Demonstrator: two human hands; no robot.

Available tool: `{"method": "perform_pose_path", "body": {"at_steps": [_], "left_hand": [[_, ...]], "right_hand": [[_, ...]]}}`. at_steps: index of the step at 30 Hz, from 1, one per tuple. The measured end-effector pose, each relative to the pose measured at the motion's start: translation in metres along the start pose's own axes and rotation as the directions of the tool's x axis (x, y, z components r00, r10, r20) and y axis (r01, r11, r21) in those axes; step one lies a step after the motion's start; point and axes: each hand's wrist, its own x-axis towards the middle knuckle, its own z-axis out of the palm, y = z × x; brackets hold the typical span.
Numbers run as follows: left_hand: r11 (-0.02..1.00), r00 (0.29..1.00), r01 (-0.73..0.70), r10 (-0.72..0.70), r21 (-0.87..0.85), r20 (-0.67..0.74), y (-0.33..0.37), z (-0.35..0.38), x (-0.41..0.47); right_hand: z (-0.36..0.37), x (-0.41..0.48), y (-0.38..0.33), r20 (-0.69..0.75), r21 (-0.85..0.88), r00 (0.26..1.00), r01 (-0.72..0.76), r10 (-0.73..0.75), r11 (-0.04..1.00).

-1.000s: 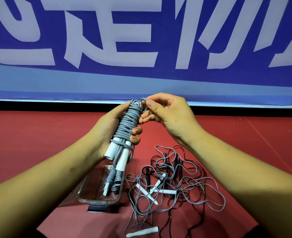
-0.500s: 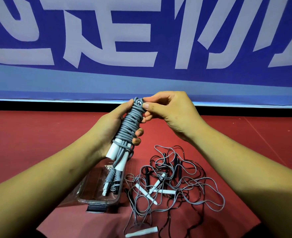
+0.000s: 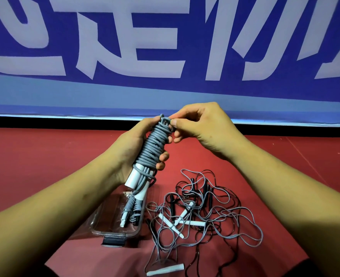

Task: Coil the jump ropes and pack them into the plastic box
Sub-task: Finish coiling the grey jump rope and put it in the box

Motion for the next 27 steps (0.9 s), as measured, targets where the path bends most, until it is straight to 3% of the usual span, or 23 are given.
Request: {"method": "perform_pose_path", "body": {"at_steps": [8,14,22,27], "left_hand": [[1.000,0.996,-0.017,0.015,0.018,0.090,0.005,0.003,-0.003],[1.000,0.998,-0.008,0.007,0.015,0.063,0.000,0.003,-0.005],[0.995,0.996,0.047,-0.053,0.092,0.065,-0.003,-0.001,-0.004],[0.998,0.992,0.064,-0.062,-0.014,0.115,-0.003,0.006,-0.007]], "right_hand": [[0.004,0.003,0.006,-0.079,0.354,0.988,-0.096,0.132,0.930],[-0.005,0.003,0.000,-0.013,0.020,0.999,-0.032,0.032,0.999],[-0.013,0.001,-0.014,0.076,-0.083,0.994,-0.071,0.078,0.994],[-0.017,-0.002,-0.024,0.108,-0.134,0.988,-0.093,0.108,0.987]]}}
